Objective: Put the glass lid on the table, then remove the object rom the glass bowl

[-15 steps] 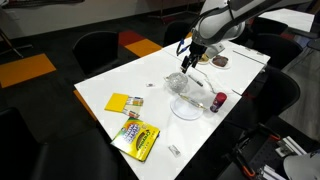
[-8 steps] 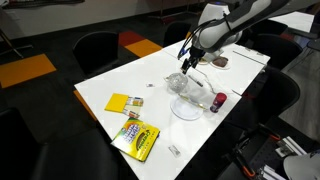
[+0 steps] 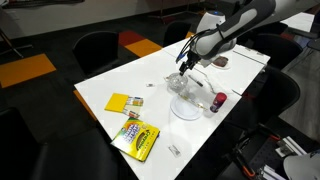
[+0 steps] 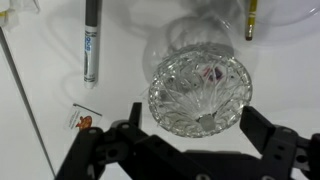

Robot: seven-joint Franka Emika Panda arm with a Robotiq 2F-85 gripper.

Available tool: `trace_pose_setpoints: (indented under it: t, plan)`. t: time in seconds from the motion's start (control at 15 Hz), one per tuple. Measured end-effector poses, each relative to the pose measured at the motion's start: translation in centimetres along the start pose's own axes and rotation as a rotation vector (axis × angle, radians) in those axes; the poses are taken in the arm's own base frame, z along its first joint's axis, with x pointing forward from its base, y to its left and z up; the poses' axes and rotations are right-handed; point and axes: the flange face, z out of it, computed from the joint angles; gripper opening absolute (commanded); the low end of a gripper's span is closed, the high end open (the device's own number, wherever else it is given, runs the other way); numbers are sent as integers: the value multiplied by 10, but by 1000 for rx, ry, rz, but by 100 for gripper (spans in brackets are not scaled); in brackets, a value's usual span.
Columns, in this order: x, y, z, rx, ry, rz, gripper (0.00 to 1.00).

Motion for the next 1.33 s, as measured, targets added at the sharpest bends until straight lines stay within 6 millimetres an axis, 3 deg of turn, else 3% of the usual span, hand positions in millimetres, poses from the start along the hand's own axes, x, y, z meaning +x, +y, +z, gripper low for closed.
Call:
trace_pose_setpoints:
  t: [0.33,0.4,0.47,1.07,1.13,1.2,1.33]
  plan:
    - [14,-1,13,12,28,-11,100]
    - [17,-2,15,15,32,-13,92]
    - [19,-3,18,18,33,-14,74]
    - [30,-7,27,26,31,-20,9]
    - [31,-9,26,28,26,-23,40]
    - [32,-10,25,29,22,-26,50]
    - [33,-15,24,38,-11,-34,58]
